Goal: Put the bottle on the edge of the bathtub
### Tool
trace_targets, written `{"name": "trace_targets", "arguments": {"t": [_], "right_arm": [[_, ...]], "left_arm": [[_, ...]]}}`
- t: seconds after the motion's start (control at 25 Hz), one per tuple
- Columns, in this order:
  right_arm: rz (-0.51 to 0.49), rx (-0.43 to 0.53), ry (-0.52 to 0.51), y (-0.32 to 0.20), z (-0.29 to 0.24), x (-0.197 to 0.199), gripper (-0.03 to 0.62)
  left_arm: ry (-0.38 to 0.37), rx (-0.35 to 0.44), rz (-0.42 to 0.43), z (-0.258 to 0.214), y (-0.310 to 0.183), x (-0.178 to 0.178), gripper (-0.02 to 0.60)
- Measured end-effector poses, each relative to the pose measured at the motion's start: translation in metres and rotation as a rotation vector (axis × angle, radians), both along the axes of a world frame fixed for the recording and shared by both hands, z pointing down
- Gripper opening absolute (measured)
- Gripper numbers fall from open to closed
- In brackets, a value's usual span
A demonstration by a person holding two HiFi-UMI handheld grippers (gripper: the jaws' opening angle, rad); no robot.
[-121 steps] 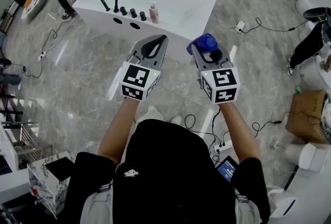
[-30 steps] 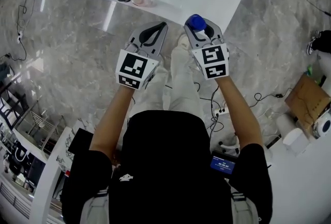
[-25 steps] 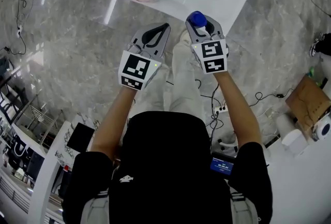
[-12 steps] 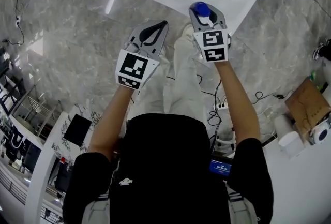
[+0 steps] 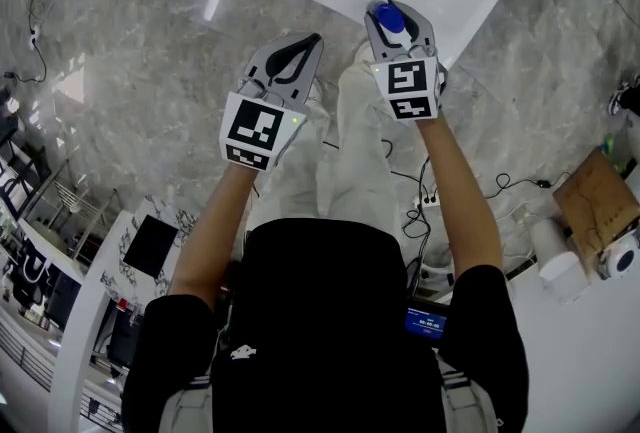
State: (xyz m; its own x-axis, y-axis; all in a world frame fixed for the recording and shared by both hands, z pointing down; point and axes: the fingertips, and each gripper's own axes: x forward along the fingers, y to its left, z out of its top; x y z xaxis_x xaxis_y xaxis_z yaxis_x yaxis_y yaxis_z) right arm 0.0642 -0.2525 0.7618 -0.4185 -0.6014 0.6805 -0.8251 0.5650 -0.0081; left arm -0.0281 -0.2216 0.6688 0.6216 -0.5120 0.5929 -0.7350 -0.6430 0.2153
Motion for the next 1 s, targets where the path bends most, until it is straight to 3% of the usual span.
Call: {"name": "trace_targets", "arguments": {"t": [0.28,0.48,1.0], "right_arm": [[-0.002,0.007,0.001,0.003,0.0,0.001,0.169],[-0.021,0.023,0.035,0.006,0.001,0.001,0.17],[-0.05,0.029,-0.043,0.007,-0.018,-0.003,0.21]], "left_arm": [[0.004,-0.045,-0.011,0.0,0.004,0.003,0.012],[0.017,-0.032,-0.027,-0.004,0.0,0.004,0.012],[0.022,-0.023,-0.023,-0.01,-0.002,0.008,0.012]]}}
